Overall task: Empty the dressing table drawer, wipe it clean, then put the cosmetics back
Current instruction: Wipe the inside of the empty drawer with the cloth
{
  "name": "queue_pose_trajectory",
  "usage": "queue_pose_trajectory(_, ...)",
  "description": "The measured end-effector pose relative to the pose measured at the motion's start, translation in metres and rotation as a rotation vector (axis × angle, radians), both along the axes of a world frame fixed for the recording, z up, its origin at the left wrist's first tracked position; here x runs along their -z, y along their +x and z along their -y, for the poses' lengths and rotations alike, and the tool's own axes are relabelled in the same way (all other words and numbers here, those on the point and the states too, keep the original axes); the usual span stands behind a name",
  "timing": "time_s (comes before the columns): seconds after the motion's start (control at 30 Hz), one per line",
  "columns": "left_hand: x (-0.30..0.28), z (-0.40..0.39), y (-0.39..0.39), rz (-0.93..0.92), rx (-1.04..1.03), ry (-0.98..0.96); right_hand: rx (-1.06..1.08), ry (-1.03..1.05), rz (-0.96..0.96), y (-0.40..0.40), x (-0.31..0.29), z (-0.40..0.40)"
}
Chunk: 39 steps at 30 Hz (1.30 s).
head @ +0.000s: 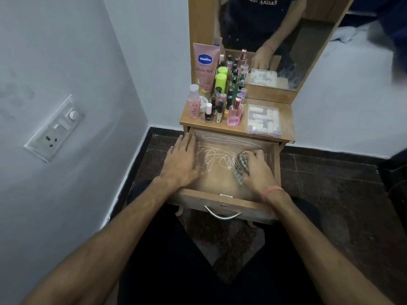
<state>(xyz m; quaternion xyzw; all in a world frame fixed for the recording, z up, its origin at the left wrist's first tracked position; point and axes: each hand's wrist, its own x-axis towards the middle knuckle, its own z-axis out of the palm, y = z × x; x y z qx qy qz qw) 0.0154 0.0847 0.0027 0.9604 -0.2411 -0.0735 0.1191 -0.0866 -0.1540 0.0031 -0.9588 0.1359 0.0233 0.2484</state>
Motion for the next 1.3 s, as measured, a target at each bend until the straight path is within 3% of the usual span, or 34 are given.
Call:
queue_pose_trajectory(0.1,0.011,0.003,0.009,0.005,0.026,0.004,-0.003,-0.183,0.043,0.015,-0.008,-0.017)
queue_pose_trajectory(0.2,0.019,0.011,0.015,0.011,0.031,0.068,0.036,-0.223,0.095,0.026,-0.017,-0.027)
queue_pose_trajectory(0.37,0.026,0.012,0.02,-0.04,0.044,0.091,-0.048,-0.386,0.037,0.033,-0.016,-0.037)
queue_pose_trajectory(0.5,0.026,0.009,0.032,0.053,0.107,0.229,-0.137,-0.394,0.028,0.024,-0.013,-0.04)
queue_pose_trajectory(0.73,0.033,0.012,0.03,0.058,0.093,0.119,-0.077,-0.465,0.039,0.057,-0.019,-0.029)
queue_pose_trajectory(0.97,0.037,0.01,0.03,0.039,0.078,0.086,-0.269,-0.582,-0.001,0.035,-0.016,-0.024)
queue_pose_trajectory(1.07,0.037,0.012,0.026,0.051,0.068,0.096,-0.237,-0.637,-0.037,0.057,-0.023,-0.027)
queue_pose_trajectory(1.3,0.034,0.01,0.024,0.021,0.078,0.071,-0.194,-0.582,-0.021,0.057,-0.023,-0.035)
